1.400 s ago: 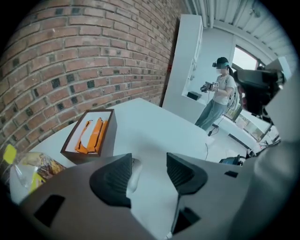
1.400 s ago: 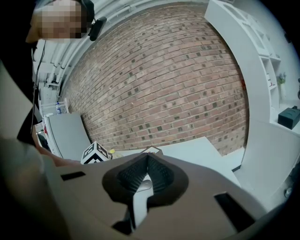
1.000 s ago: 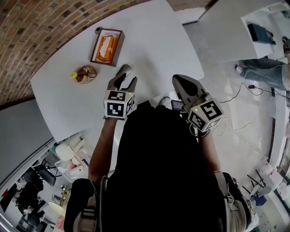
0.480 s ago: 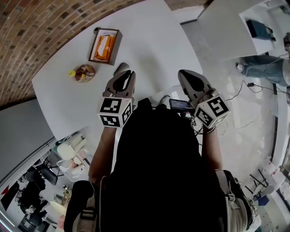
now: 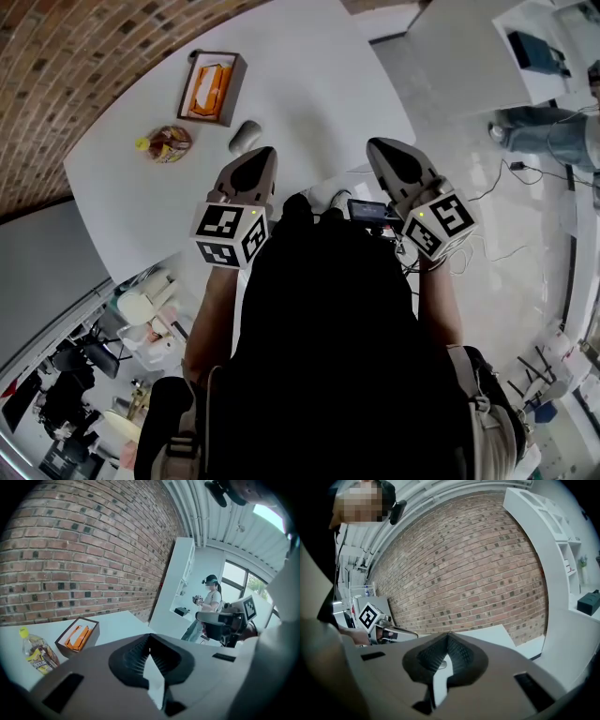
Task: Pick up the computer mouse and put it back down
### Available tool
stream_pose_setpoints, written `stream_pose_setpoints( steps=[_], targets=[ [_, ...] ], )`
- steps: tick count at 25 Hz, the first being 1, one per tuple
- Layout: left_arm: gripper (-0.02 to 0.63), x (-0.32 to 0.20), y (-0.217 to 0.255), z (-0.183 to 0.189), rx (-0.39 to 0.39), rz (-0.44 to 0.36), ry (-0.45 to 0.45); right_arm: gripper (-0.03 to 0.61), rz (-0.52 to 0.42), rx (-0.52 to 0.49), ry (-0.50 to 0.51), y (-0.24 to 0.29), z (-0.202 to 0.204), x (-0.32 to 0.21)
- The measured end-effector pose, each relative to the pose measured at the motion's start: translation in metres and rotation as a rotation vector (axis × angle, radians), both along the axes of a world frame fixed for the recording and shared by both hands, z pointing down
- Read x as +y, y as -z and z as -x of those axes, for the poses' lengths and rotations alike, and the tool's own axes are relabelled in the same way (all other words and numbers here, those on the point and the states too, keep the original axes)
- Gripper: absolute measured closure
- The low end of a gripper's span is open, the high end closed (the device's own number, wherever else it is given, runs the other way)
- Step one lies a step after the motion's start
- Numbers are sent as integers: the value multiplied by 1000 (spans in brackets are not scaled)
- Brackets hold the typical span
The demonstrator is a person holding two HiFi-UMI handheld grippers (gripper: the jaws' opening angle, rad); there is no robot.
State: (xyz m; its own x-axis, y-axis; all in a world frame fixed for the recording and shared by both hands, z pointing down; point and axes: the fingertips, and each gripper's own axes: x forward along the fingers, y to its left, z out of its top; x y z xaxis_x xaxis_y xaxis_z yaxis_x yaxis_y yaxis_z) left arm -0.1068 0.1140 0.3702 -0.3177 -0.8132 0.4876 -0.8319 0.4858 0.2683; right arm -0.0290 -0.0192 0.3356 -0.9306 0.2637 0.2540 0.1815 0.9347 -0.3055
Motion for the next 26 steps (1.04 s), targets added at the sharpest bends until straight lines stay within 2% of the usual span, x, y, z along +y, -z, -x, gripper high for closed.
stream_pose_setpoints(
  steps=[5,16,26],
  targets=[
    [598,3,2,-12,6,-10,16,563,-4,-19,57,7,-5,6],
    [598,16,-4,-29,44,1,53,563,-26,0,118,1,-7,12],
    [598,29,-2,-34,46,-3,87,563,-35,-5,128,0,-13,18]
  ],
)
